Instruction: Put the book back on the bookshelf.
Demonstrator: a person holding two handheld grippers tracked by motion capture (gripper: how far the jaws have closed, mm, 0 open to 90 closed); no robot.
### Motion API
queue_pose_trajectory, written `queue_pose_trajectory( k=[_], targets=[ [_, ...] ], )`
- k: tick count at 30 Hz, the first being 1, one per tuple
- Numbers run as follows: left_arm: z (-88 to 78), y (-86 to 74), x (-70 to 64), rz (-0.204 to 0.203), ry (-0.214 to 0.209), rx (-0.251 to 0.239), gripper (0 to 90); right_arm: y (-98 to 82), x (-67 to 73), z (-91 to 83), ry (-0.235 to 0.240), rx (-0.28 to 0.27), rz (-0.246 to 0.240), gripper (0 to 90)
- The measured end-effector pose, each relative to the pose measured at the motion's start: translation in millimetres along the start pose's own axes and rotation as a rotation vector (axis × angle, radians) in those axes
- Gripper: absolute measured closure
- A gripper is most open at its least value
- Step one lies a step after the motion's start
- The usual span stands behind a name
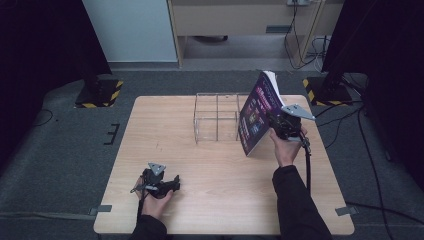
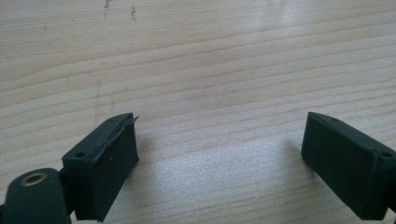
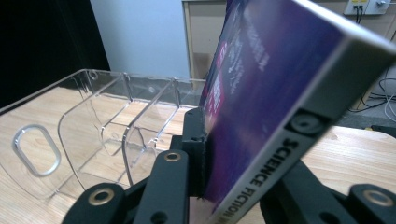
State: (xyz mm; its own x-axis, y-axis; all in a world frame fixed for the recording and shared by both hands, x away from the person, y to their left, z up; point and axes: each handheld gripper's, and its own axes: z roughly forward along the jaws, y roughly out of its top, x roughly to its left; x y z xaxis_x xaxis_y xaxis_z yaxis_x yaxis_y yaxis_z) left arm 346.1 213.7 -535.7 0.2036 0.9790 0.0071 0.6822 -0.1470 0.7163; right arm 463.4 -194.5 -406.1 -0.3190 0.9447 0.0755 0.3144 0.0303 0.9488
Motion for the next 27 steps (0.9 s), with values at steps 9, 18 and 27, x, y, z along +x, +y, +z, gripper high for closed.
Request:
queue_pose_trajectory(
  k=[9,18,27],
  targets=[
    [0.0,0.1,0.1,0.000,0.000,0.000,9.6,8.6,12.4,0.4,0.000,-0.026,-0.001,82.8],
    [0.0,0.0,0.1,0.001,0.000,0.000,9.6,10.2,18.9,3.5,-0.052,-0.059,0.001,83.0],
    [0.0,0.0,0.1,0.001,0.000,0.000,9.6,8.1,28.1,7.7,-0.081,-0.056,-0.068,82.4]
  ],
)
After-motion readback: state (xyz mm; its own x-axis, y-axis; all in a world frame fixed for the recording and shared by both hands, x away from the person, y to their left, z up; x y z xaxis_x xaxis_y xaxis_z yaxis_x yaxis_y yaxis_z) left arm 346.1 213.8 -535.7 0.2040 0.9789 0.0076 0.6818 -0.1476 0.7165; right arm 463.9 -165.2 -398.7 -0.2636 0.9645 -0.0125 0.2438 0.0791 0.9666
